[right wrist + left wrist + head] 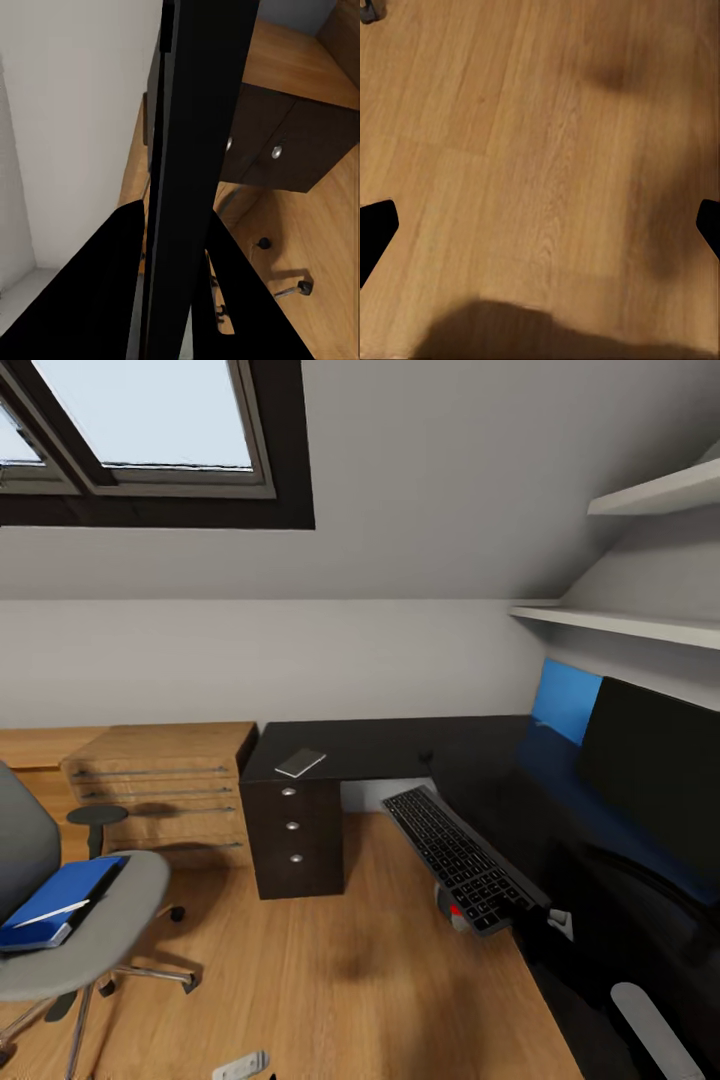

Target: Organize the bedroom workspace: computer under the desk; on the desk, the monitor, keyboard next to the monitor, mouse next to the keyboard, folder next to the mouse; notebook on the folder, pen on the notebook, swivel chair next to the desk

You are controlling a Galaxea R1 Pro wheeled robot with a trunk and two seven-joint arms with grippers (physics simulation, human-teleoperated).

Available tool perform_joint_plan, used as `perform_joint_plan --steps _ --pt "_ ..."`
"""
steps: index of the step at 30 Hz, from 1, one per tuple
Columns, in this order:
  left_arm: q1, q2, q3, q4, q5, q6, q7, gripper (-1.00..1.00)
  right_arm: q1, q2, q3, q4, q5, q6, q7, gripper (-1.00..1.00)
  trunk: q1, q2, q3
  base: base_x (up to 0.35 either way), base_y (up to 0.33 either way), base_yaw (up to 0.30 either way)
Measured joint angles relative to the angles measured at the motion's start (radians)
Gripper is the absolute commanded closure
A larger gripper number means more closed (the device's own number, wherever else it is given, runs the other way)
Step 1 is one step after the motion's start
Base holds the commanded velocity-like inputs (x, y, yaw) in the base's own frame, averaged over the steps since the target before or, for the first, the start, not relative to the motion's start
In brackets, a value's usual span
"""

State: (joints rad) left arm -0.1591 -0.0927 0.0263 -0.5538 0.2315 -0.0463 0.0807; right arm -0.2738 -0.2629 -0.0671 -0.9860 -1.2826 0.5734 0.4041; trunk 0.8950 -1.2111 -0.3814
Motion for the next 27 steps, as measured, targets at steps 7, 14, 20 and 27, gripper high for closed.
perform_joint_plan --steps 7,14,20,27 --pt "0.0 0.0 0.0 0.0 0.0 0.0 0.0 -1.0 0.0 -0.001 0.0 -0.001 -0.003 0.0 0.0 1.0 0.0 0.0 0.004 -0.057 -0.026 0.0" --pt "0.0 0.0 0.0 0.0 0.0 0.001 0.0 -1.0 0.0 0.0 0.0 -0.001 -0.003 -0.001 0.0 1.0 0.0 0.0 0.004 -0.005 -0.002 -0.054" --pt "0.0 0.0 0.0 0.0 0.0 0.0 0.0 -1.0 0.0 -0.001 0.0 -0.001 -0.002 -0.003 0.0 1.0 0.0 0.0 0.004 -0.001 0.0 -0.227" --pt "0.0 0.0 0.0 0.0 0.0 0.0 0.0 -1.0 0.0 0.0 0.0 0.0 -0.001 -0.003 0.0 1.0 0.0 0.0 0.004 0.0 0.0 -0.256"
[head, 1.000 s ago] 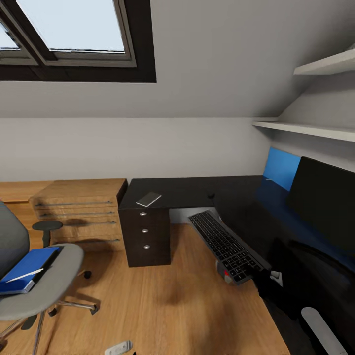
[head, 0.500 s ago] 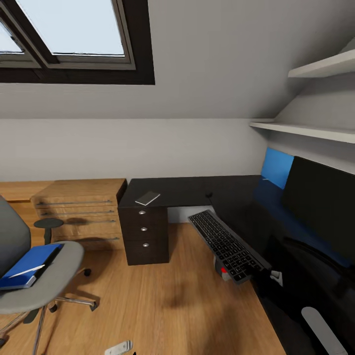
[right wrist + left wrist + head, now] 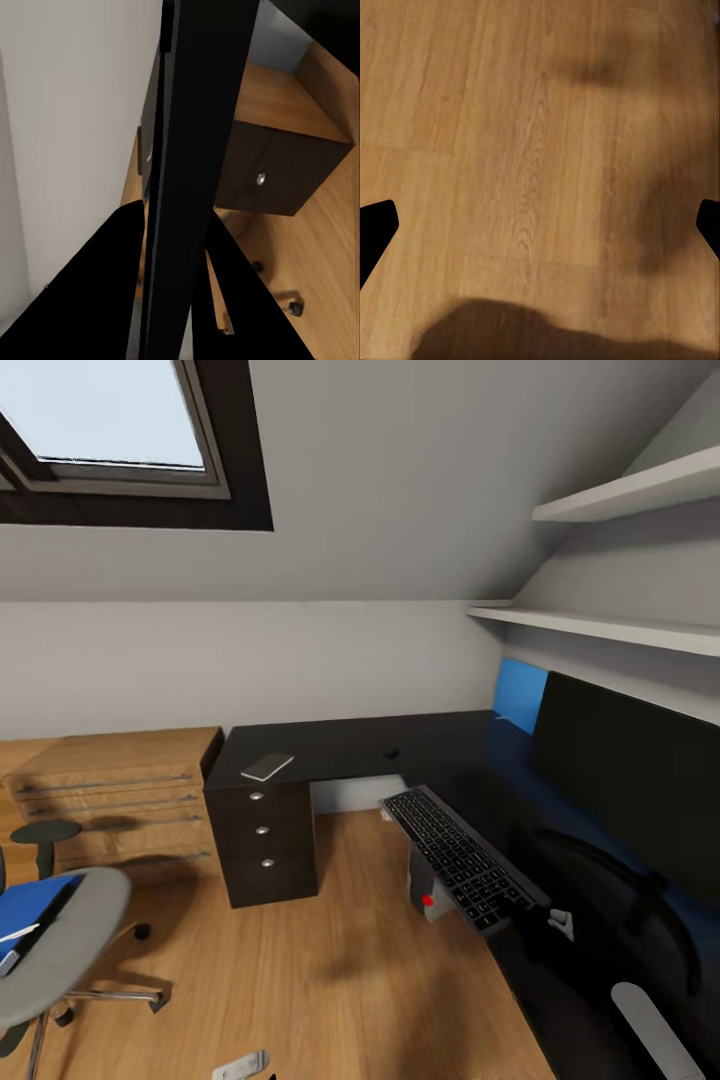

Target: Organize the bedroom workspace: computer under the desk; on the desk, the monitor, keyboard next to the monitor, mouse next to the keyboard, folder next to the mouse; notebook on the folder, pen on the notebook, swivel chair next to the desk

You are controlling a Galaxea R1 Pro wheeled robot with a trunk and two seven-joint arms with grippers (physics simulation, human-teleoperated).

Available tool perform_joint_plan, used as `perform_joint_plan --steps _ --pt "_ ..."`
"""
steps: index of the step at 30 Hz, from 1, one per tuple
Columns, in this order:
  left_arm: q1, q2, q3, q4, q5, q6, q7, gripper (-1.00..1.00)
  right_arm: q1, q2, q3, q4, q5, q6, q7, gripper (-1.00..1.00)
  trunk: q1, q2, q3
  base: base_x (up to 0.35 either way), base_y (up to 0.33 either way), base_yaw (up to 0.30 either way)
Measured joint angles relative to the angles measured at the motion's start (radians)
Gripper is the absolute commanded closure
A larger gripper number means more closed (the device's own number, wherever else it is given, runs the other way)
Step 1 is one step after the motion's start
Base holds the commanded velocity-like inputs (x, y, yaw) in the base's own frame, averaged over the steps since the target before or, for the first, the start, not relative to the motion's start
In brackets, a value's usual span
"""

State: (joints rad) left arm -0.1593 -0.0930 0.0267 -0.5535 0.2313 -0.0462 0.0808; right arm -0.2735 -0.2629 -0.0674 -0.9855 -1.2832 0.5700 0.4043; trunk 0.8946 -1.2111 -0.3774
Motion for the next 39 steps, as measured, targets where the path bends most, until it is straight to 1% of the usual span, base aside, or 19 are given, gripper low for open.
perform_joint_plan --steps 22,27,39 --pt "0.0 0.0 0.0 0.0 0.0 0.0 0.0 -1.0 0.0 0.0 0.0 0.003 0.003 -0.004 0.0 1.0 0.0 0.0 0.0 0.0 0.0 -0.244" --pt "0.0 0.0 0.0 0.0 0.0 0.0 0.0 -1.0 0.0 0.0 0.0 0.006 -0.004 -0.001 0.0 1.0 0.0 0.0 0.0 0.0 0.0 -0.081" --pt "0.0 0.0 0.0 0.0 0.0 0.0 0.0 -1.0 0.0 -0.003 -0.001 0.021 -0.009 -0.001 -0.001 1.0 0.0 0.0 0.0 -0.002 0.0 -0.007"
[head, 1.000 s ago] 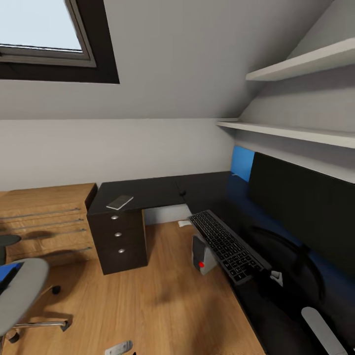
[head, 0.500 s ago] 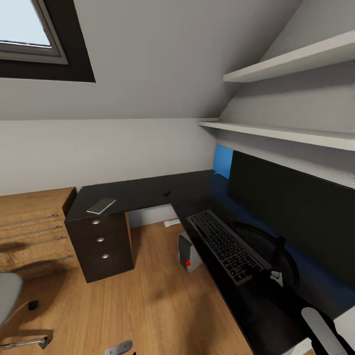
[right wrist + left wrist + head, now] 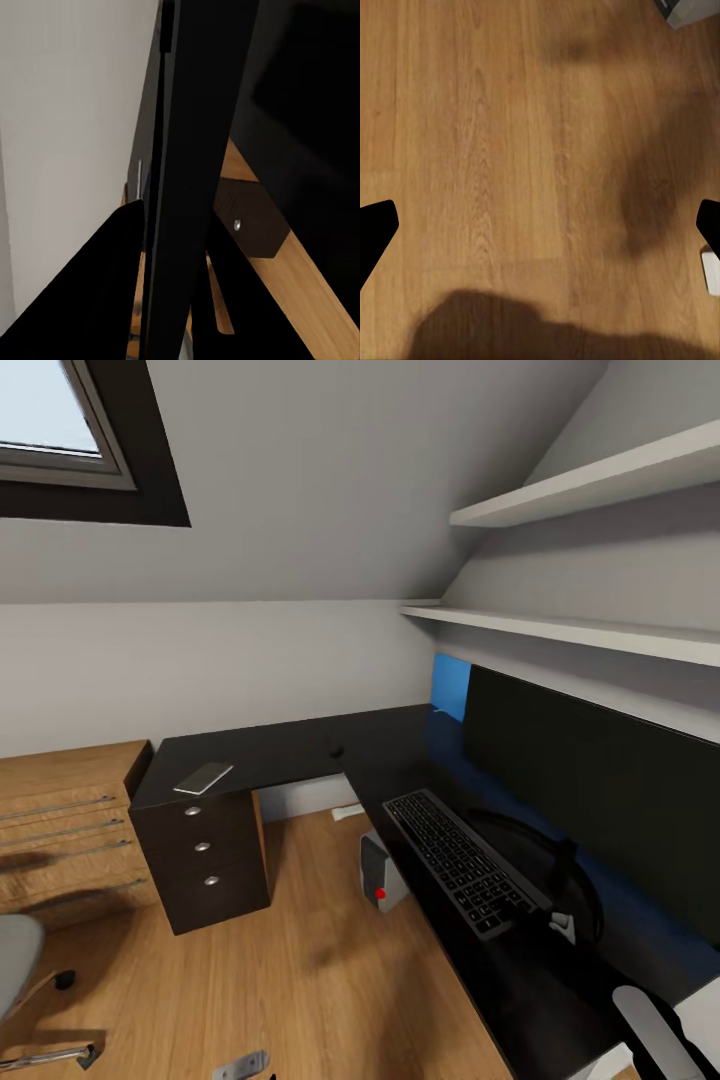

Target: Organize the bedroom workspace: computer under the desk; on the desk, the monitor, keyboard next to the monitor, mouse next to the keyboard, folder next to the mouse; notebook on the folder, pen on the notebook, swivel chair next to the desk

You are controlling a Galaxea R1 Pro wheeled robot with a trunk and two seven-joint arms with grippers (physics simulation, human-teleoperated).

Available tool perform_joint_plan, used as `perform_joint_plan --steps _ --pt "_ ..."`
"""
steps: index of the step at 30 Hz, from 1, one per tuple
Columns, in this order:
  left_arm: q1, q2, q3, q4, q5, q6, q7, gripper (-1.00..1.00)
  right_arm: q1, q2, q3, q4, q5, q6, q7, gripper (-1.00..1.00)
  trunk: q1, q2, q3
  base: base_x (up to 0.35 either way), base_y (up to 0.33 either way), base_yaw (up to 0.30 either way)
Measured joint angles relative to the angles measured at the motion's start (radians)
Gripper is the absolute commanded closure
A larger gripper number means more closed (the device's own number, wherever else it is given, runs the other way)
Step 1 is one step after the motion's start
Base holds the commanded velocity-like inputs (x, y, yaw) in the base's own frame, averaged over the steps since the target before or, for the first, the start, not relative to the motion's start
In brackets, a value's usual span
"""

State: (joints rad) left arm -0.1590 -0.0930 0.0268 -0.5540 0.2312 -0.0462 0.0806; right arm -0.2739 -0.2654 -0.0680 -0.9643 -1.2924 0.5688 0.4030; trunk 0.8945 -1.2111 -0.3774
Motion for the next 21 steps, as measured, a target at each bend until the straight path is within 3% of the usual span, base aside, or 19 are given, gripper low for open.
perform_joint_plan --steps 12,21 --pt "0.0 0.0 0.0 0.0 0.0 0.001 0.0 -1.0 0.0 0.001 0.001 0.002 0.002 0.0 0.0 1.0 0.0 0.0 0.0 -0.202 -0.098 0.0" --pt "0.0 0.0 0.001 0.0 0.0 0.001 0.001 -1.0 0.0 0.0 0.001 0.006 0.003 -0.002 0.0 1.0 0.0 0.0 0.0 -0.015 -0.01 0.0"
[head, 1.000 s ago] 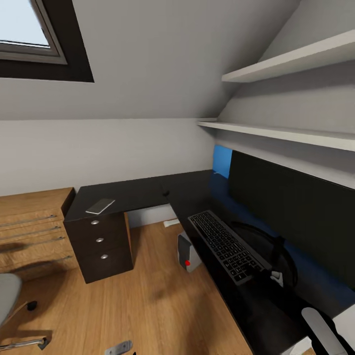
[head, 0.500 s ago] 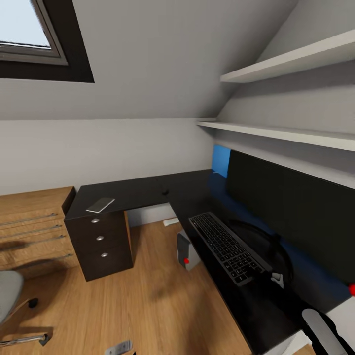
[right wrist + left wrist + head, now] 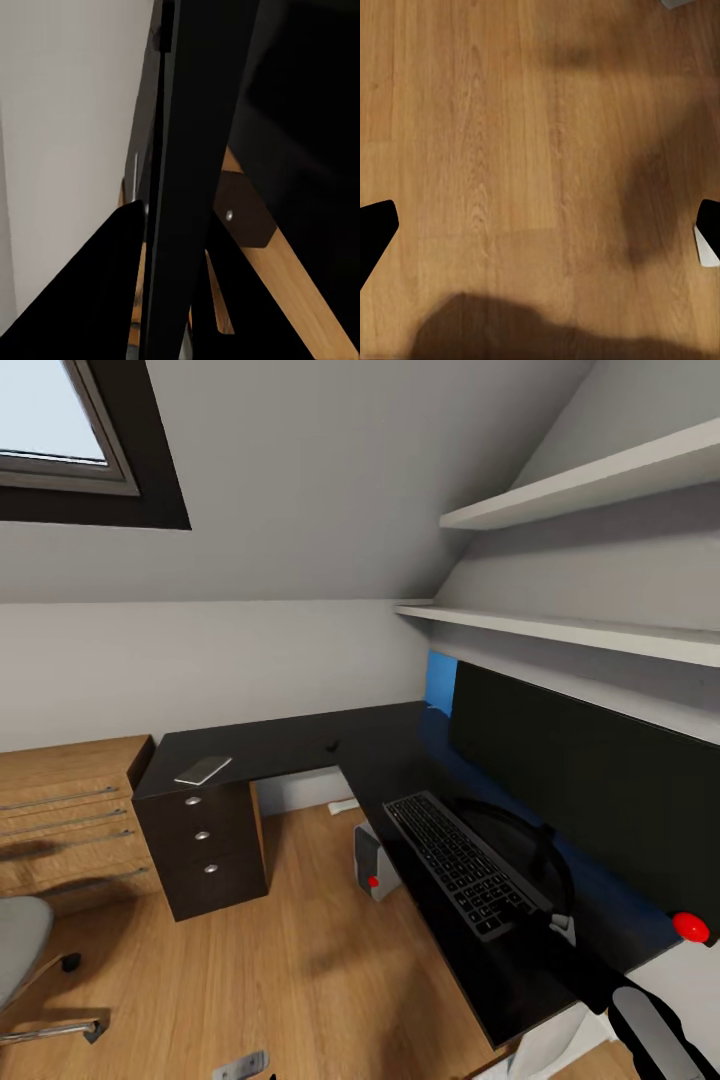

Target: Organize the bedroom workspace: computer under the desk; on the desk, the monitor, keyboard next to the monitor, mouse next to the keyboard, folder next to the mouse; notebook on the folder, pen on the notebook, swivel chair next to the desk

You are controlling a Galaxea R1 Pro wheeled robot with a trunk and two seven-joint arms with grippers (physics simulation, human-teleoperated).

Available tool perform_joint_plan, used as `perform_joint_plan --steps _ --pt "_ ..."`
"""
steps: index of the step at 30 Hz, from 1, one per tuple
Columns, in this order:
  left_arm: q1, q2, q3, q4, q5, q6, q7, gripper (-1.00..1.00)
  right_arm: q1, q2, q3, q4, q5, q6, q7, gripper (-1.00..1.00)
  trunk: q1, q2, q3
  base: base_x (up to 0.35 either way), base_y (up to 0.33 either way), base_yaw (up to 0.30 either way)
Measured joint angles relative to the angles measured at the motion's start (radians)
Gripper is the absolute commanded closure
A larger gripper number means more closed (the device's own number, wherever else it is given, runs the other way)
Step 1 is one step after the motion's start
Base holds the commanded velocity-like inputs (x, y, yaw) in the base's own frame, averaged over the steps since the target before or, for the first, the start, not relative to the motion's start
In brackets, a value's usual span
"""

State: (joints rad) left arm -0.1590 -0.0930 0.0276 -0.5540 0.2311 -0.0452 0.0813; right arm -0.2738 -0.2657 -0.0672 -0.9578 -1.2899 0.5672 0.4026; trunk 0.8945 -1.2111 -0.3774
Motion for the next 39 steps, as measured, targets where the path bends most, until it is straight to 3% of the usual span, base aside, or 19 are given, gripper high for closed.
perform_joint_plan --steps 39 --pt "0.0 0.001 0.0 0.0 0.0 0.0 0.0 -1.0 0.0 0.003 -0.001 0.023 0.0 -0.004 -0.008 1.0 0.0 0.0 0.0 -0.012 -0.016 0.0"
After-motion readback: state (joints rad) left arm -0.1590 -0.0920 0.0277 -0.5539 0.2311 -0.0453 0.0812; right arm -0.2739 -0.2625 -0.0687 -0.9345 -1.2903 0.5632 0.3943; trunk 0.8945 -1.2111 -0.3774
